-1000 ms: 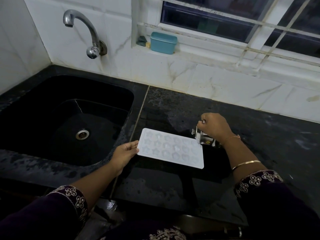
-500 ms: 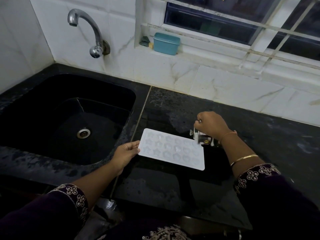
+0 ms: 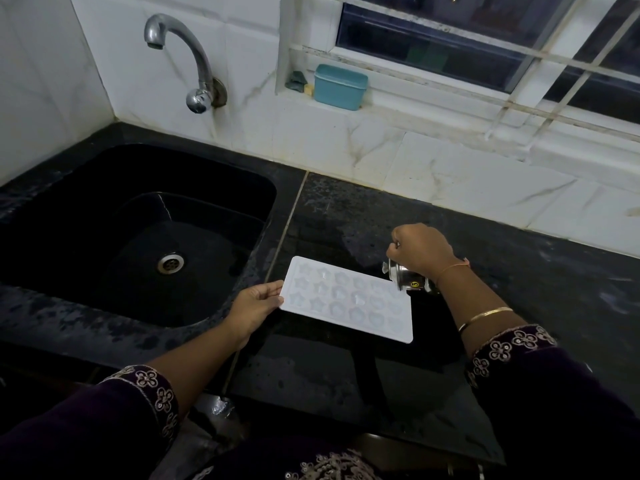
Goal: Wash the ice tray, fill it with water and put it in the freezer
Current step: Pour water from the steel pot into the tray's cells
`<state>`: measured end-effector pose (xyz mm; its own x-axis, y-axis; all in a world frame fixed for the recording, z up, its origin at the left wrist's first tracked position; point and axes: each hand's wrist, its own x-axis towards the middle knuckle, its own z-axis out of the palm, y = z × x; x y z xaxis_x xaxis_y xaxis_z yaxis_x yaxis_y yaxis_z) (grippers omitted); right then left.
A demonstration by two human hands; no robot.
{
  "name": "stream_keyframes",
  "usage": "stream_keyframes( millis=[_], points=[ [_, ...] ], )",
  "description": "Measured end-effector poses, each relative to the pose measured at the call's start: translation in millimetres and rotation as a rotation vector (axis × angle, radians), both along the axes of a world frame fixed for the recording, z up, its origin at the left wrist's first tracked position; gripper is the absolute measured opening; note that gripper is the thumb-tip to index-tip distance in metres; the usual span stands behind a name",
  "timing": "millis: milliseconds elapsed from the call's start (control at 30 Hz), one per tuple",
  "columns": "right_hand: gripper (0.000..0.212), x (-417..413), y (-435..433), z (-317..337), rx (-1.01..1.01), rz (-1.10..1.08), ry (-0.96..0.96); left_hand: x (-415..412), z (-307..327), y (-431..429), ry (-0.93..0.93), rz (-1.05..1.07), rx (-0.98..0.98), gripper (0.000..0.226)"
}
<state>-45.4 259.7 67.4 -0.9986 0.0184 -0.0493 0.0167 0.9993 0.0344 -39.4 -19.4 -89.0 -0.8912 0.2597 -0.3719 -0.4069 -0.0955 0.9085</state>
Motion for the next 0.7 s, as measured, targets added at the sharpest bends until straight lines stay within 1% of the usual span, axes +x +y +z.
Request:
stream_keyframes(
  millis=[700],
  points=[
    [0.031,-2.7,-6.2,3.0,0.055,0.007,-0.009,3.4,7.5,2.1,0.008,0.031,-0.004,0.036]
  ],
)
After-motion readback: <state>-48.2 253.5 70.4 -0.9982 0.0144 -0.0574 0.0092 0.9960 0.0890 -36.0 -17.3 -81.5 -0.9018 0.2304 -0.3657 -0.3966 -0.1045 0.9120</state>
